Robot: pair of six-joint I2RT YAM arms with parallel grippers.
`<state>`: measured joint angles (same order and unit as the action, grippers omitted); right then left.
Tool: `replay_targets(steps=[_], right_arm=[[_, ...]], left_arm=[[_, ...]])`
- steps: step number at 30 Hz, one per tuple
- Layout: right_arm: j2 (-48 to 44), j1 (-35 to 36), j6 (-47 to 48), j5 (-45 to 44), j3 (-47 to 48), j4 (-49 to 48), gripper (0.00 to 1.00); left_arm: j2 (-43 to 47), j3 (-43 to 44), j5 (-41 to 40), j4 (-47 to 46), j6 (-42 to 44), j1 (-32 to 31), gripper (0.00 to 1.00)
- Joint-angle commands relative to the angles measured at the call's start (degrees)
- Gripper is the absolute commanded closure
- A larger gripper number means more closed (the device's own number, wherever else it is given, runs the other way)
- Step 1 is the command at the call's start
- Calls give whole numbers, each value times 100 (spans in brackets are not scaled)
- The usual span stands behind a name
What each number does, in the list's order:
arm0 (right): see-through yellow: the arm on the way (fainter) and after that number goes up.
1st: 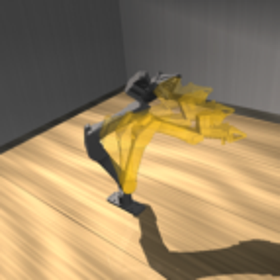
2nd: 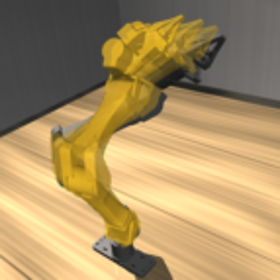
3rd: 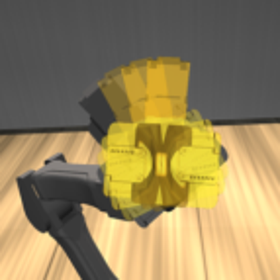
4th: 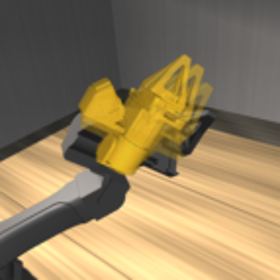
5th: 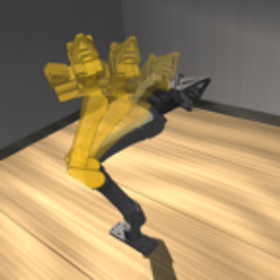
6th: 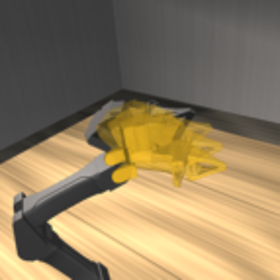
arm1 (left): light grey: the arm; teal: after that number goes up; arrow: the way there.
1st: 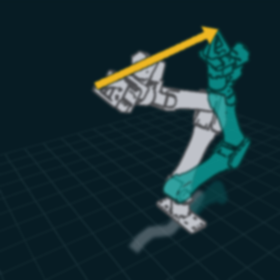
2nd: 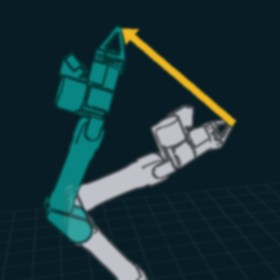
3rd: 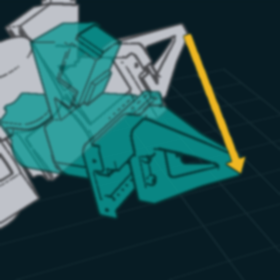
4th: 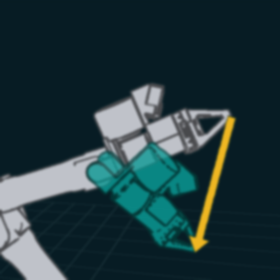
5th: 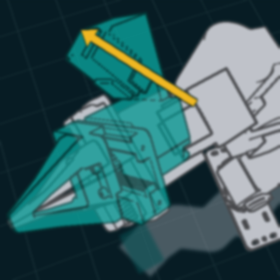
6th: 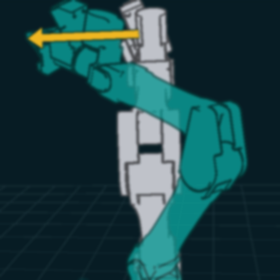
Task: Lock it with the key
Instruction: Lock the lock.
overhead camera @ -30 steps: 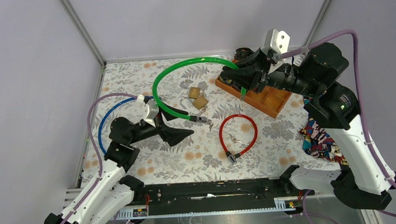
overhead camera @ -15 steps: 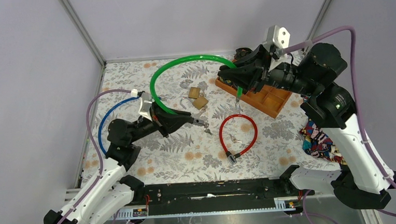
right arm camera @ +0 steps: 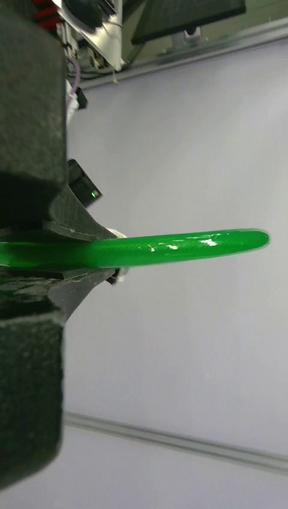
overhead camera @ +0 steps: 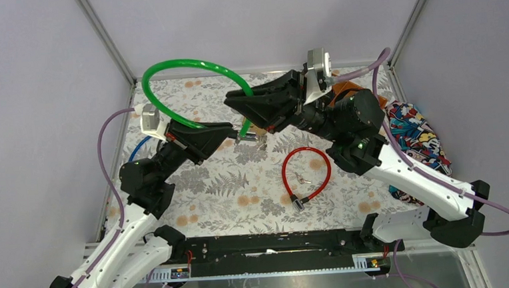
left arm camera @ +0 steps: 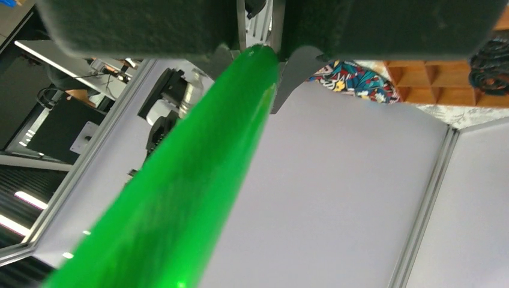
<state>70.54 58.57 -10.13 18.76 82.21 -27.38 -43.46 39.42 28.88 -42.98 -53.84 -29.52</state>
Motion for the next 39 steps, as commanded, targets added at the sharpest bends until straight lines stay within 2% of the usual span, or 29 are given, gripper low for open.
replay_targets(steps=[1,6,14,31,39], right_arm=[[144,154,376,-301,618,-896,100],[288,164,938,-452,1043,-305,100],[400,164,1192,-491,1510,663,100],[524,164,1190,-527,1124,536,100],[709,164,887,-595,952,498,100]], left_arm=[[102,41,-325,-496,-496,70,100],[228,-30,-344,-541,-562,184,100],[269,-13,-389,-496,-498,339,100],[312,107,-368,-709,-594,405,100],[274,331,-610,-824,-1132,602,100]])
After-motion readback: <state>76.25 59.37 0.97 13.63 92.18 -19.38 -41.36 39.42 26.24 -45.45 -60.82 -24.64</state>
